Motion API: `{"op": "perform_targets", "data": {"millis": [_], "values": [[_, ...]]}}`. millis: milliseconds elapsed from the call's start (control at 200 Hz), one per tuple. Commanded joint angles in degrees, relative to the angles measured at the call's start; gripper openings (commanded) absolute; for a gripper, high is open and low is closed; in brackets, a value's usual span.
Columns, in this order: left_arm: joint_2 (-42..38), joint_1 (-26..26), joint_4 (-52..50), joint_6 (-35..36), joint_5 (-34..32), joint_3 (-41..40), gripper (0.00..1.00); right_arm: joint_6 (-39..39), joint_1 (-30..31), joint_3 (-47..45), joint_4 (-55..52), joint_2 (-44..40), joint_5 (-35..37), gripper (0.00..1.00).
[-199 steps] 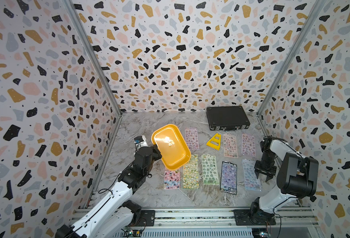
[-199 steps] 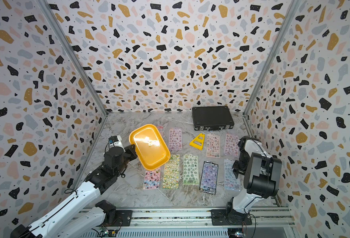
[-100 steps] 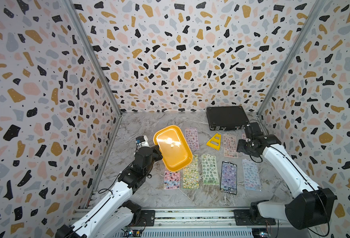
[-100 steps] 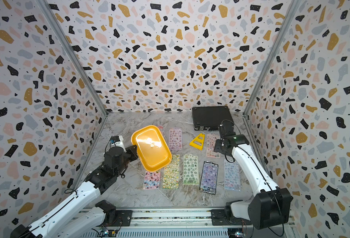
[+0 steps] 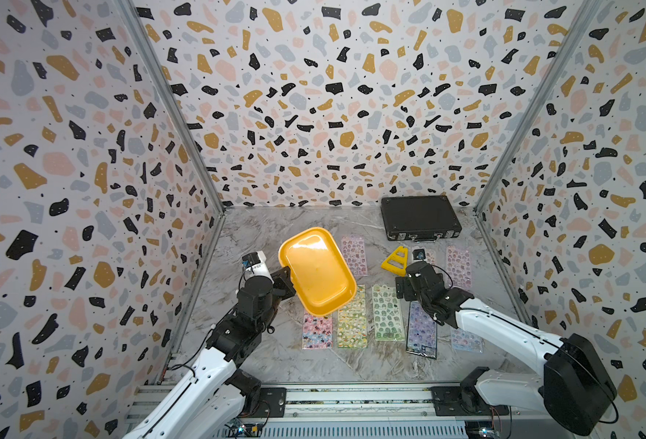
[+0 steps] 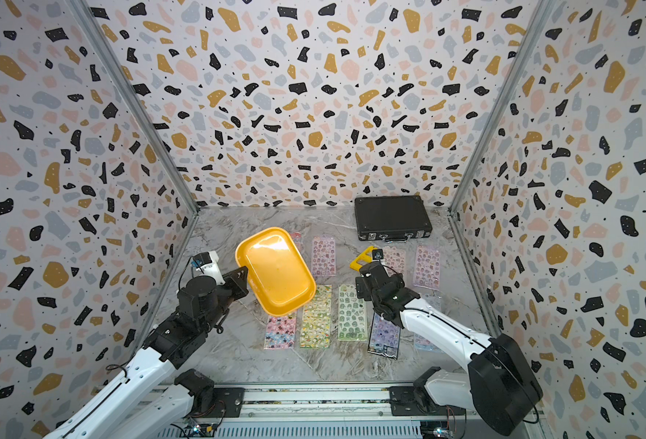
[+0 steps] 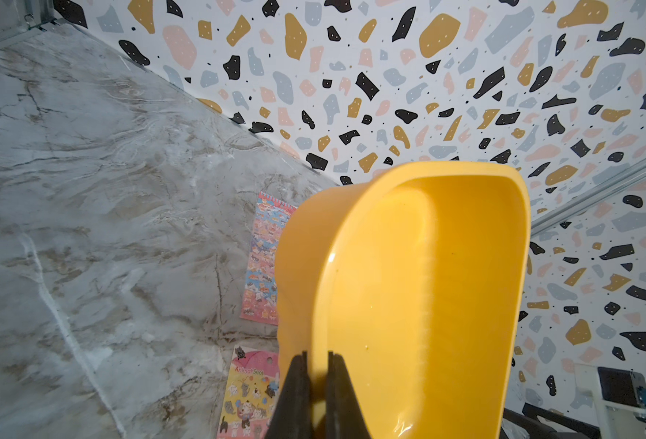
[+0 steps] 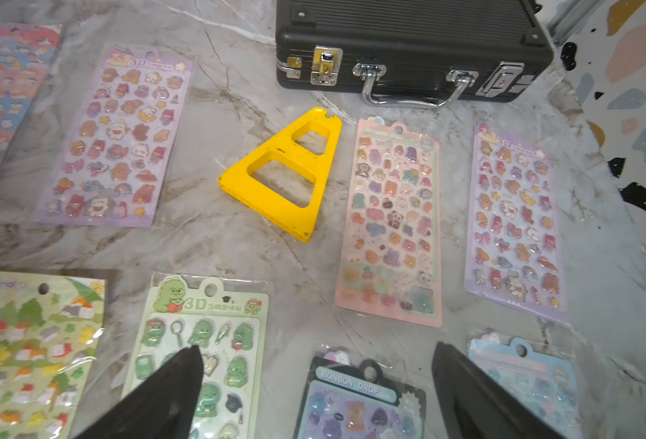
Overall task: Take the stickers out of the storage box
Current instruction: Place the storage box at the center of the board.
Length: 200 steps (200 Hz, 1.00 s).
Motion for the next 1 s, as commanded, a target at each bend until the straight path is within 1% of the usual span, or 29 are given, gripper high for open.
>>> {"op": "perform_targets", "data": {"millis": [0,60,120,240,290,335,415,471,536,556,676,721,821,926,996], "values": [[1.01,1.09,-1.27,-1.83,-0.45,5.83,0.0,1.16,0.44,-3.23,10.42,-4.75,3.67,0.99],[3.25,2.24,-3.58,-2.21,0.09,9.06,0.0,1.72,0.59,-6.19,14.57,-6.04,1.9,0.99],[6.19,4.21,-7.84,-2.69,0.98,12.91,0.0,2.42,0.74,-7.73,16.26,-6.49,2.65,0.99],[13.83,10.44,-12.64,-3.93,4.25,21.38,0.0,3.86,0.7,-6.91,14.77,-7.15,2.77,0.99],[18.23,13.87,-13.16,-4.65,6.7,24.52,0.0,4.26,0.75,-6.82,14.93,-7.5,2.23,0.99],[22.52,16.8,-13.5,-4.66,7.62,27.37,0.0,4.17,0.7,-6.75,14.79,-7.79,2.36,0.99],[31.2,22.57,-16.72,-3.99,9.26,33.38,0.0,4.59,0.7,-6.68,13.97,-8.46,3.25,0.99],[37.88,26.76,-18.31,-4.44,11.97,36.66,0.0,4.88,0.7,-7.43,14.89,-8.82,3.06,0.99],[44.51,31.38,-17.57,-5.89,16.39,38.28,0.0,4.96,0.7,-7.95,15.98,-8.97,2.75,0.99],[46.42,32.64,-16.8,-7.89,17.62,38.58,0.0,5.09,0.7,-7.96,15.99,-8.96,2.64,0.99],[56.68,38.76,-16.57,-10.48,22.47,42.33,0.0,5.86,0.7,-7.86,15.83,-8.18,1.85,0.99],[59.55,40.52,-16.55,-10.93,23.64,43.68,0.0,6.01,0.7,-7.57,15.68,-7.76,1.36,0.99],[64.07,42.01,-16.64,-11.16,24.89,46.49,0.0,6.26,0.7,-7.34,15.46,-7.38,0.73,0.99],[68.25,42.08,-16.79,-11.2,26.37,49.96,0.0,6.37,0.7,-7.19,15.57,-7.04,0.18,0.99],[71.76,41.89,-16.72,-12.35,28.55,52.11,0.0,6.31,0.7,-6.87,15.17,-6.6,0.68,0.99]]}}
